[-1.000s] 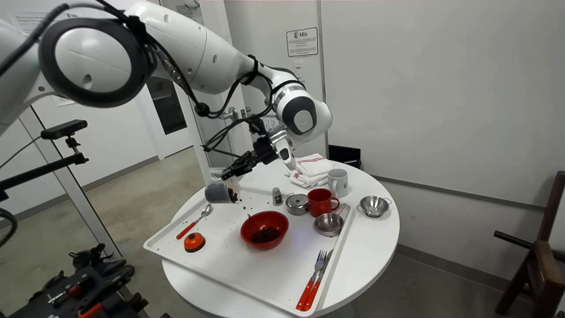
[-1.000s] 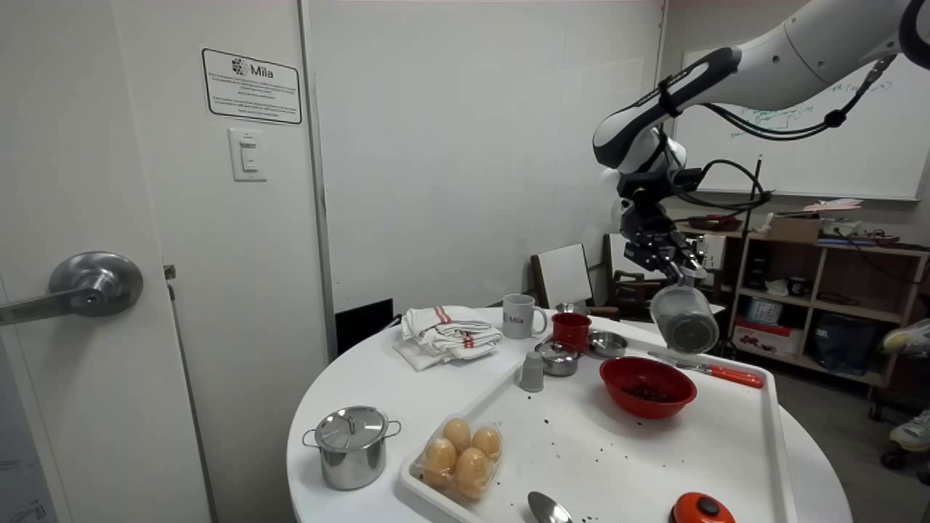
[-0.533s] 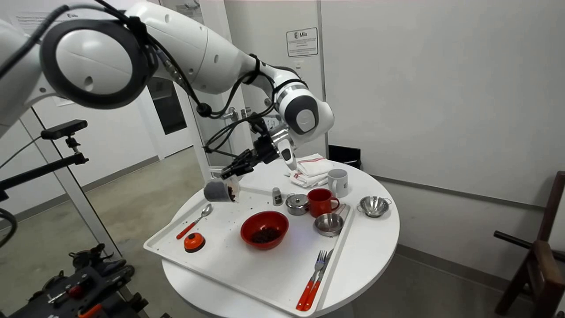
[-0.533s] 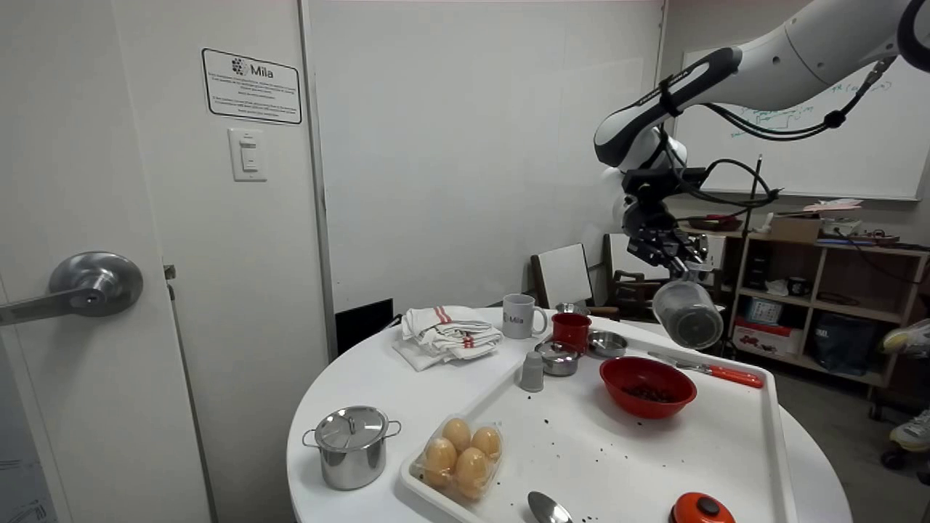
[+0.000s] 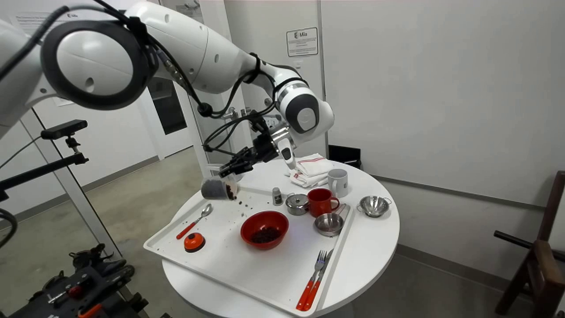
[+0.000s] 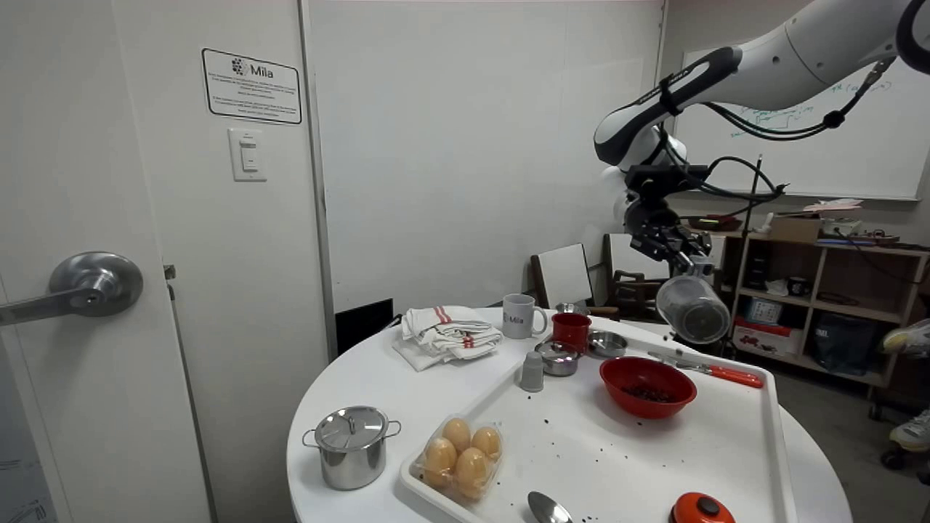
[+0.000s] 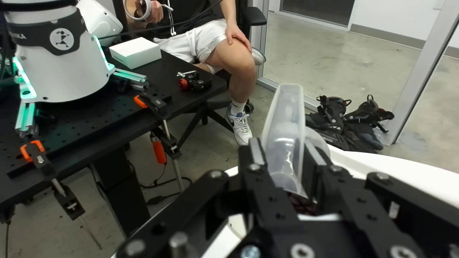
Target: Pour some contents from the clear jar into the orange bowl
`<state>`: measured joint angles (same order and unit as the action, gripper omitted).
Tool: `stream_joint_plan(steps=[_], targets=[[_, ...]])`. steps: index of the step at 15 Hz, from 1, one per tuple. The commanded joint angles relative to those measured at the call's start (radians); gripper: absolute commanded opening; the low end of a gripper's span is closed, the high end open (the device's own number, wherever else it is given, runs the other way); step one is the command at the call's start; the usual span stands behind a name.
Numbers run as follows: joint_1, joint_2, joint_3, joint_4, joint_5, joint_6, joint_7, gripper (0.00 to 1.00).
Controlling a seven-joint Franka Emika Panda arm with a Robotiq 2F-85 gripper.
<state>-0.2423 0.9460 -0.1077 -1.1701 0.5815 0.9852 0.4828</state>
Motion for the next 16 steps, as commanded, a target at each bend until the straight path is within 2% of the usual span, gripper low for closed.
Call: stream_joint_plan(steps=[1,5,12,16], targets=[[-0.009,0.042,0.001,0.073,0.005,-0.07,-0.012,0.11],[-0.009,0.052,-0.005,0.085,0.02,-0.069,0.011,0.11],[0.032,-0.007,-0.04,-0.006,0.069,0.158,0.197,0.11],[0.076,-0.037,-0.039,-0.039,0.033,0.268,0.314,0.11]])
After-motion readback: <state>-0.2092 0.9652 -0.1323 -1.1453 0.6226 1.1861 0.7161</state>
